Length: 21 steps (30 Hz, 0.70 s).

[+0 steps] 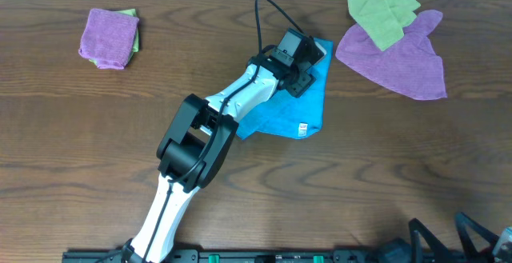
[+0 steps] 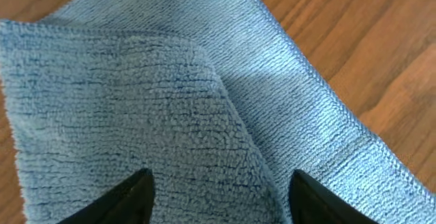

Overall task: Fold the cloth
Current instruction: 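Pull the blue cloth corner up-left with the left gripper to flatten it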

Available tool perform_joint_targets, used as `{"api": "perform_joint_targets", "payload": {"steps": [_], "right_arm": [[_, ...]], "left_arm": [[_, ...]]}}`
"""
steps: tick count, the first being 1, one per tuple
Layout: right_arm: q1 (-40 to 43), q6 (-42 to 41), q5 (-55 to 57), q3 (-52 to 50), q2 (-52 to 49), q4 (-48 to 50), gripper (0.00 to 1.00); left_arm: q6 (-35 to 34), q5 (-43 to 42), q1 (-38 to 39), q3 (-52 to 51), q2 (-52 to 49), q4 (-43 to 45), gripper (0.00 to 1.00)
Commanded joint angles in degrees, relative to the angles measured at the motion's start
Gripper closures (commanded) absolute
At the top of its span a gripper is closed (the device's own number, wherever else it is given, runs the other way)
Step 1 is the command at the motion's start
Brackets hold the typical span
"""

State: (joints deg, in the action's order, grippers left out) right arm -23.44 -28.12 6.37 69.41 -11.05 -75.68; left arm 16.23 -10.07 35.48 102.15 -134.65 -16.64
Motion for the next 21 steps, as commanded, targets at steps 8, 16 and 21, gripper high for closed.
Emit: {"api": "perform_joint_targets", "payload": {"steps": [8, 16, 21], "right_arm": [[0.6, -0.8, -0.4, 0.2, -0.3, -0.4, 0.11], [0.6, -1.2, -0.4, 0.2, -0.3, -0.4, 0.14], [0.6, -1.3, -0.4, 0.2, -0.3, -0.4, 0.16]], "left_arm": [[0.5, 1.7, -0.1, 1.1, -1.0, -0.2, 0.73], [2.0, 6.9, -1.7, 1.1, -1.0, 0.9, 0.94], [2.0, 16.0, -4.3, 1.2, -0.6, 1.9, 0.94]]}}
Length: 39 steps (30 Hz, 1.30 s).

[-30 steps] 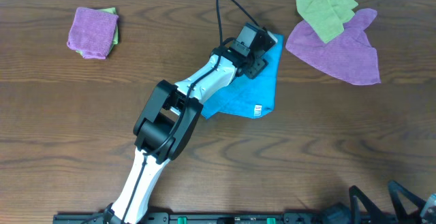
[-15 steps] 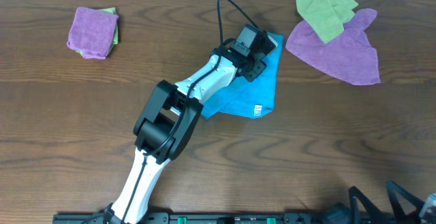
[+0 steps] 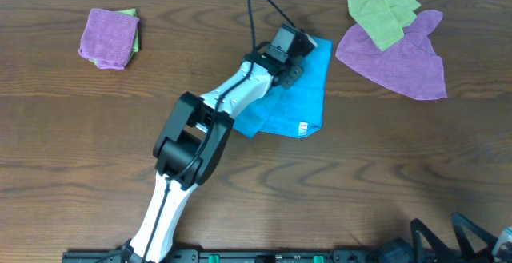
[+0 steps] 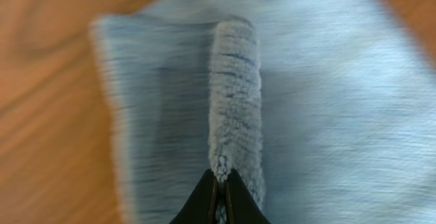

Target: Fold the cloth

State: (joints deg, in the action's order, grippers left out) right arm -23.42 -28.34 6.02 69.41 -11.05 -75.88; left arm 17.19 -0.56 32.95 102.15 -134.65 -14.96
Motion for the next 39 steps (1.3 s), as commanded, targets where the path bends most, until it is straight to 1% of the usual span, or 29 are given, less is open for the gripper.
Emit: {"api": "perform_joint_targets", "payload": {"steps": [1, 6, 8, 10, 11, 12, 13, 14, 15, 18, 19, 20, 21, 24, 26, 29, 31, 33, 36, 39], "right_arm": [[0.6, -1.5, 0.0, 0.2, -0.3, -0.2, 0.15], [0.6, -1.9, 0.3, 0.2, -0.3, -0.2, 0.17], [0.6, -2.5, 1.5, 0.2, -0.3, -0.2, 0.17], [0.6, -3.0, 2.4, 0.2, -0.3, -0.2, 0.17], [0.6, -3.0, 2.6, 0.2, -0.3, -0.2, 0.17], [0.6, -3.0, 2.8, 0.2, -0.3, -0.2, 0.17], [0.6, -3.0, 3.0, 0.2, -0.4, -0.2, 0.17], [0.6, -3.0, 3.2, 0.2, -0.4, -0.1, 0.17], [0.6, -3.0, 3.2, 0.2, -0.4, -0.1, 0.17], [0.6, -3.0, 3.5, 0.2, -0.5, -0.2, 0.19], [0.6, -3.0, 3.7, 0.1, -0.6, -0.2, 0.20], [0.6, -3.0, 3.7, 0.0, -0.9, -0.2, 0.21], [0.6, -3.0, 4.2, -0.3, -1.2, -0.2, 0.25], [0.6, -3.0, 5.2, -1.7, -2.9, -0.2, 0.25], [0.6, -2.9, 5.7, -2.5, -5.2, -0.2, 0.25], [0.6, -2.6, 6.2, -2.6, -9.0, -0.1, 0.25], [0.5, -1.6, 6.2, -2.6, -11.4, 0.2, 0.24], [0.5, -1.2, 6.2, -2.6, -13.3, 0.7, 0.20], [0.5, -1.2, 5.7, -2.6, -13.9, 0.8, 0.19], [0.5, -1.2, 5.2, -2.6, -13.9, 0.9, 0.18]], "left_arm": [[1.0, 7.7, -2.5, 1.2, -0.4, 0.2, 0.94], [-1.3, 13.7, -6.1, 1.2, 1.0, -1.5, 0.94], [-4.9, 20.5, -7.9, 1.2, 1.3, -3.5, 0.94], [-10.0, 31.0, -9.9, 1.2, 1.4, -6.1, 0.94], [-11.2, 32.9, -10.8, 1.2, 1.4, -7.1, 0.94], [-11.5, 32.9, -12.1, 1.2, 1.4, -8.0, 0.91], [-11.5, 32.9, -12.8, 1.2, 1.4, -8.5, 0.87], [-11.5, 33.0, -13.7, 1.2, 1.4, -9.4, 0.73], [-11.5, 32.8, -14.4, 1.2, 1.4, -10.0, 0.50], [-11.5, 32.2, -15.7, 1.2, 1.4, -10.9, 0.43], [-11.5, 32.2, -15.9, 1.2, 1.6, -11.2, 0.42], [-11.5, 31.9, -16.0, 1.2, 1.9, -11.4, 0.42], [-11.5, 31.1, -16.0, 1.2, 2.4, -11.7, 0.42], [-11.5, 28.8, -16.0, 1.2, 5.2, -12.3, 0.43], [-11.5, 27.2, -16.0, 1.2, 7.8, -13.2, 0.46], [-11.6, 12.0, -16.0, 1.2, 12.1, -16.5, 0.46], [-11.6, 1.8, -16.0, 1.2, 13.5, -16.6, 0.45], [-10.7, 0.8, -16.0, 1.2, 11.5, -14.7, 0.42], [-9.7, 0.7, -16.0, 1.2, 8.1, -14.2, 0.41], [-9.5, 0.7, -16.0, 1.2, 6.0, -11.8, 0.35]]}}
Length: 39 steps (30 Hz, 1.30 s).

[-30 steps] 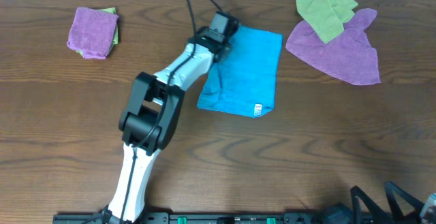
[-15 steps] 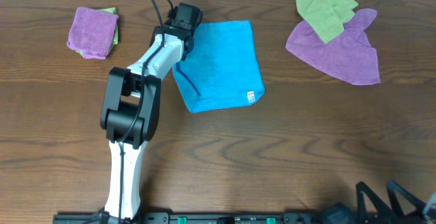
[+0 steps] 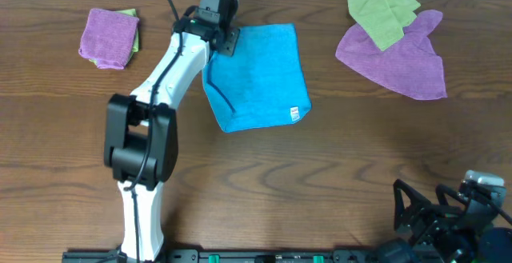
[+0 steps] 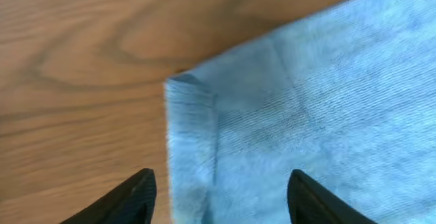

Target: Fold the cloth

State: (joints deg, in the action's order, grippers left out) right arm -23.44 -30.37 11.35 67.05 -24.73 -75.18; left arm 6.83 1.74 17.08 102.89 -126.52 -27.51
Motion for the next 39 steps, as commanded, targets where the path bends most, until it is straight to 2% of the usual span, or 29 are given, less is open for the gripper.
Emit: {"api": "perform_joint_targets", "payload": {"steps": [1, 4, 9, 26, 34, 39], "right_arm": [[0.5, 0.8, -0.3, -0.2, -0.2, 0.2, 0.18], [0.5, 0.8, -2.3, -0.2, -0.2, 0.9, 0.18], [0.5, 0.6, -3.1, -0.2, -0.2, 1.1, 0.18], [0.5, 0.2, -4.5, -0.2, -0.2, 2.6, 0.18], [0.5, 0.2, -4.3, -0.2, -0.2, 2.8, 0.17], [0.5, 0.2, -3.8, -0.2, -0.2, 2.8, 0.16]], "left_arm": [[0.9, -1.5, -0.1, 0.4, -2.8, 1.7, 0.34], [1.9, -0.6, -0.2, 0.4, -5.3, 4.5, 0.33], [2.4, 7.6, -0.4, 0.4, -7.3, 8.2, 0.28], [5.5, 8.0, -2.6, 0.4, -11.4, 11.8, 0.25], [7.0, 20.1, -3.2, 0.4, -11.3, 12.9, 0.25], [7.0, 22.1, -3.2, 0.4, -10.6, 12.9, 0.25]]}}
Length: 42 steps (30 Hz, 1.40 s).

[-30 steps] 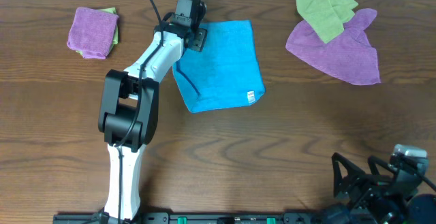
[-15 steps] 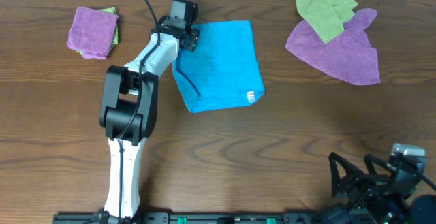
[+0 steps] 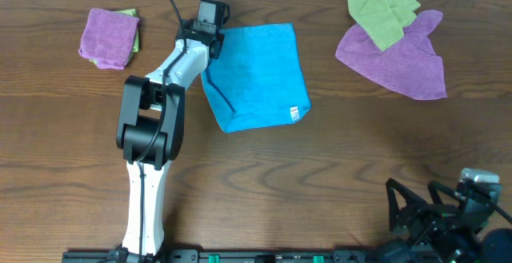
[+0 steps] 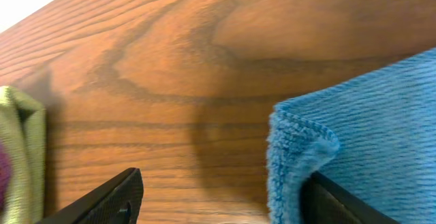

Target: Fold the cloth

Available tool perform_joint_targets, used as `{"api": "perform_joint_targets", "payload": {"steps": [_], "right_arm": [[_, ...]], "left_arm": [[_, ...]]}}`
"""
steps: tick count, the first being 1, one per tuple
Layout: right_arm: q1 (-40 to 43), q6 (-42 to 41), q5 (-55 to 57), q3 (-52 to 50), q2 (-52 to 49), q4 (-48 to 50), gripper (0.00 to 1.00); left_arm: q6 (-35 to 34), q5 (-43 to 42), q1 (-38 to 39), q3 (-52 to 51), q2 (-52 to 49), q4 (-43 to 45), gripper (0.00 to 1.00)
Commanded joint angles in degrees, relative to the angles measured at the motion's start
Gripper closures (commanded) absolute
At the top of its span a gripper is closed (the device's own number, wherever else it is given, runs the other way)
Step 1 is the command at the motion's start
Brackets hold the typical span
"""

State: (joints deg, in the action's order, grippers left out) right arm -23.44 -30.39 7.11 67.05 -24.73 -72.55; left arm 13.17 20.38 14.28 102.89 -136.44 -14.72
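Note:
The blue cloth [image 3: 256, 75] lies spread out flat at the back middle of the table, with a white tag [image 3: 294, 114] near its front right corner. My left gripper [image 3: 210, 45] is at the cloth's back left corner, open and holding nothing. In the left wrist view the gripper [image 4: 221, 207] has bare wood between its fingers, and the cloth's curled edge [image 4: 300, 142] lies against the right finger. My right gripper [image 3: 420, 211] is low at the front right edge, far from the cloth, with its fingers apart.
A folded purple cloth on a green one [image 3: 110, 37] sits at the back left, and shows in the left wrist view at the left edge [image 4: 20, 149]. A loose green cloth [image 3: 382, 11] lies on a loose purple one [image 3: 400, 55] at the back right.
My left gripper has shifted slightly left, from over the cloth's back left corner to beside it, and is still open. The cloth has not moved.
At first the cloth lay bunched in the table's middle with my left gripper open over it. Then the gripper was shut on a pinched ridge of it. Later the cloth lay flat, farther back and left, the gripper open at its corner, as now.

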Motion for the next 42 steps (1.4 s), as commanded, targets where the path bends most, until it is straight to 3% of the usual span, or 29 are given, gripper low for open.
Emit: {"api": "perform_joint_targets", "payload": {"steps": [1, 14, 21, 25, 26, 28, 30, 36, 42], "right_arm": [[0.5, 0.2, 0.4, -0.2, -0.2, 0.2, 0.16], [0.5, 0.2, 0.5, -0.2, -0.2, 0.2, 0.15], [0.5, 1.3, 4.2, -0.4, -0.3, 0.3, 0.15], [0.5, 4.7, 6.3, -3.7, -3.1, 5.9, 0.20], [0.5, 6.4, 5.9, -5.8, -5.0, 9.2, 0.20], [0.5, 8.4, 4.8, -8.7, -9.6, 14.3, 0.18], [0.6, 10.3, 1.8, -10.3, -15.6, 19.6, 0.18], [6.6, 15.4, -12.3, -10.5, -37.1, 35.1, 0.27], [20.6, 15.6, -39.6, -9.7, -54.2, 51.2, 0.27]], "left_arm": [[0.6, 4.3, -0.4, 0.4, -0.5, 0.2, 0.25], [0.6, 13.0, -0.8, 0.4, 0.1, -3.4, 0.25], [0.5, 12.0, 0.0, 0.4, 9.3, -8.4, 0.25], [-1.9, -6.5, 2.1, 0.4, 17.1, -20.4, 0.28], [-3.1, -15.6, 2.7, 0.4, 19.5, -24.2, 0.34], [-4.7, -25.1, 3.5, 0.4, 22.2, -29.2, 0.43], [-5.0, -27.9, 4.5, 0.4, 23.9, -34.8, 0.57], [-3.9, -28.0, 5.1, -0.2, 24.5, -47.4, 0.78], [-2.0, -33.1, 3.3, -7.8, 27.9, -46.1, 0.79]]}}
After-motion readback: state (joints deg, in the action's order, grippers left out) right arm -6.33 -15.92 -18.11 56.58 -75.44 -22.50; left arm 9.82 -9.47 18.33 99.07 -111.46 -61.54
